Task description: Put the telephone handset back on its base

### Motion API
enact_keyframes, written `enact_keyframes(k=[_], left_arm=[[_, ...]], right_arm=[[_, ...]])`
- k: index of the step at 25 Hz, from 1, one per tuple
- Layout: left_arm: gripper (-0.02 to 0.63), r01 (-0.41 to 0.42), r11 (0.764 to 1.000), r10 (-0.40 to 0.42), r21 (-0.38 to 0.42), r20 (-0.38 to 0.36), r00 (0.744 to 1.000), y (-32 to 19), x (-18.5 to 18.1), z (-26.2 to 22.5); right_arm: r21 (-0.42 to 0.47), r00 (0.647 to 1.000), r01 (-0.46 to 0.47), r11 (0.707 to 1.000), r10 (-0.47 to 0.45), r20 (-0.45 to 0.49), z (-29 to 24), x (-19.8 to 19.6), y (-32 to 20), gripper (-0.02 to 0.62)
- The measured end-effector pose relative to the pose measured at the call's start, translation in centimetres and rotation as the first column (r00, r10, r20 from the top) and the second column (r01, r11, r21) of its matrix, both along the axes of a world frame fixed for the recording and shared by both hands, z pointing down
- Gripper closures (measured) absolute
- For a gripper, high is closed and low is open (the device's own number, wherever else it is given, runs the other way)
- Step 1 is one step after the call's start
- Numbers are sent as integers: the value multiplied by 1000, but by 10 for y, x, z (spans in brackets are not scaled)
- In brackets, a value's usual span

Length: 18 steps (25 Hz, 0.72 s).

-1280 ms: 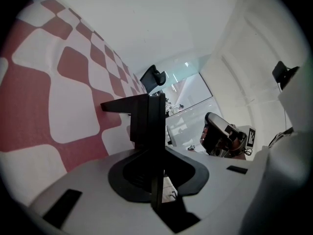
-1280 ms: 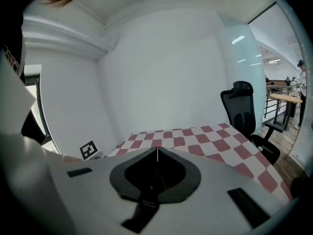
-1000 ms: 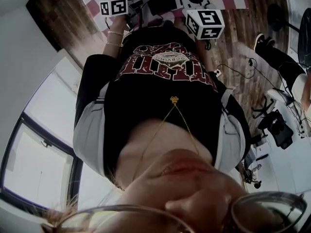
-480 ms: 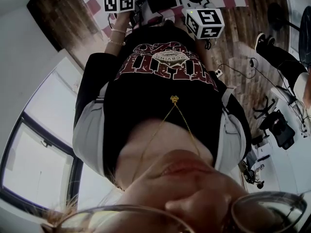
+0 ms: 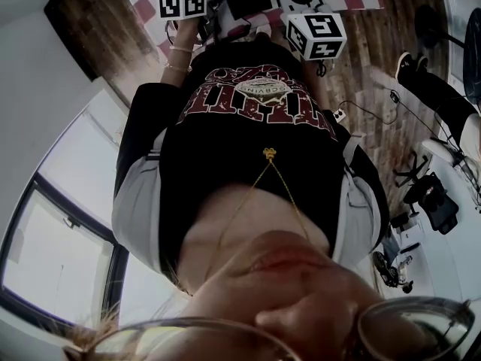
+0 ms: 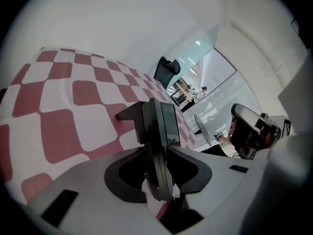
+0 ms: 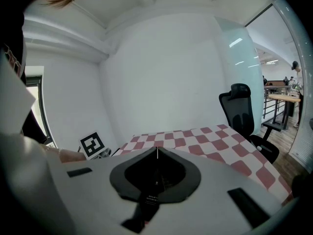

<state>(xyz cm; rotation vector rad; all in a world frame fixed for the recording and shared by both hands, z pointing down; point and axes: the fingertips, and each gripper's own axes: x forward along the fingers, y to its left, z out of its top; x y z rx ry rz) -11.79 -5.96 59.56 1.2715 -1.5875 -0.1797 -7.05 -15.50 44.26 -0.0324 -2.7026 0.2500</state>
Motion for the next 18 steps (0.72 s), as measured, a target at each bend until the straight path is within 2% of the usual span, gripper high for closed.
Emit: enact_keyframes(k=[3,9,18], left_arm=[[517,-8,999,9,49,-26,1000,0,0,-3],[529,35,986,-21,160,-88,996,0,-1,-6],[531,48,957,-8,285,-139,990,1,-3,-6]], right_arm=[[-2,1000,-3,1000,3,0,1,2,-2,574],[-4,1000,-8,1000,8,3,0,6,-3,574],[-5,1000,-14,1000,14,-9,2,5,-4,574]])
